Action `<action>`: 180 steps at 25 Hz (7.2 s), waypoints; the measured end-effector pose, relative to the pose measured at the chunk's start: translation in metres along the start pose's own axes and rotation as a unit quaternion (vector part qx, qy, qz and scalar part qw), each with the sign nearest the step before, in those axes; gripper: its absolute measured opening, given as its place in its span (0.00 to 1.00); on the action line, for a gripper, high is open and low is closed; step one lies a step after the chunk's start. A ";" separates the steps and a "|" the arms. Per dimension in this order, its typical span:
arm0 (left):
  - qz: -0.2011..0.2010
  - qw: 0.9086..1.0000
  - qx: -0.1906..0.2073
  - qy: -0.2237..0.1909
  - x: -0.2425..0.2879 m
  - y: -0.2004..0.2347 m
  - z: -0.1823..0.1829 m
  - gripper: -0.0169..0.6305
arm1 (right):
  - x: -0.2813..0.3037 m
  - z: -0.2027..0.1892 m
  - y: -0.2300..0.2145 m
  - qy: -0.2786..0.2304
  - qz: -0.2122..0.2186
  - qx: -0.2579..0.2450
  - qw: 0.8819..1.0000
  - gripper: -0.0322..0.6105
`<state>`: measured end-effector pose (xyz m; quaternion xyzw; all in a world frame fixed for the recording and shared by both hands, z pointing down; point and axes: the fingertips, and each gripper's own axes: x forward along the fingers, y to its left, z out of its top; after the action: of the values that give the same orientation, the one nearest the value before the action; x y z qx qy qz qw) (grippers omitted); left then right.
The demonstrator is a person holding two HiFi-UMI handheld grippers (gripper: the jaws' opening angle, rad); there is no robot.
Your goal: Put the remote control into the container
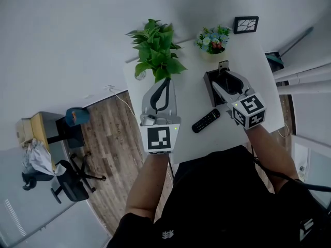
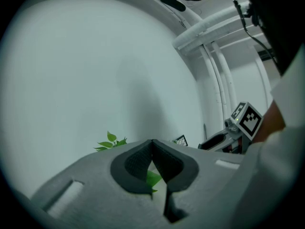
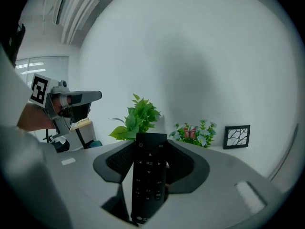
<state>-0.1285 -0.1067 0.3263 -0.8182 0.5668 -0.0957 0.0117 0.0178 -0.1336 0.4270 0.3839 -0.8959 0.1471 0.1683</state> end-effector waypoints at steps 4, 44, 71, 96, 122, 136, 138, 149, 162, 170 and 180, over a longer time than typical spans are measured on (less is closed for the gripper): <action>0.000 1.000 -0.012 -0.007 0.014 -0.003 0.004 0.03 | 0.001 0.004 -0.018 -0.011 -0.014 0.005 1.000 0.38; -0.001 1.000 -0.024 0.020 0.031 -0.004 -0.018 0.03 | 0.026 -0.005 -0.042 -0.047 -0.038 -0.002 0.998 0.38; 0.001 0.999 -0.030 0.015 0.006 -0.021 -0.014 0.03 | 0.003 -0.061 -0.029 0.003 -0.053 -0.001 0.999 0.36; 0.046 0.999 -0.024 -0.002 -0.043 0.007 0.003 0.03 | -0.007 -0.028 -0.014 -0.004 -0.049 -0.046 0.998 0.38; -0.123 0.987 -0.020 0.104 -0.092 -0.055 -0.118 0.03 | -0.070 -0.037 0.049 0.003 -0.100 -0.036 0.994 0.37; -0.228 0.955 0.021 0.188 -0.090 -0.119 -0.204 0.15 | -0.059 -0.095 0.063 0.044 -0.067 -0.015 0.997 0.36; -0.253 0.945 0.012 0.208 -0.091 -0.134 -0.220 0.18 | -0.051 -0.100 0.060 0.042 -0.058 -0.013 0.997 0.36; -0.316 0.904 0.018 0.286 -0.090 -0.184 -0.281 0.45 | -0.037 -0.145 0.041 0.065 -0.038 0.018 0.997 0.35; -0.315 0.881 0.048 0.350 -0.080 -0.198 -0.313 0.48 | -0.041 -0.156 0.015 0.066 -0.048 0.035 0.996 0.33; -0.293 0.875 0.062 0.382 -0.076 -0.197 -0.315 0.38 | -0.055 -0.161 0.005 0.067 -0.058 0.042 0.995 0.33; -0.300 0.872 0.035 0.384 -0.090 -0.202 -0.300 0.37 | -0.071 -0.197 0.043 0.083 0.011 0.178 0.980 0.30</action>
<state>-0.0232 0.0759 0.6331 -0.8469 0.2499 -0.4208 -0.2078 0.0690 0.0173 0.5693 0.3841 -0.8426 0.3374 0.1690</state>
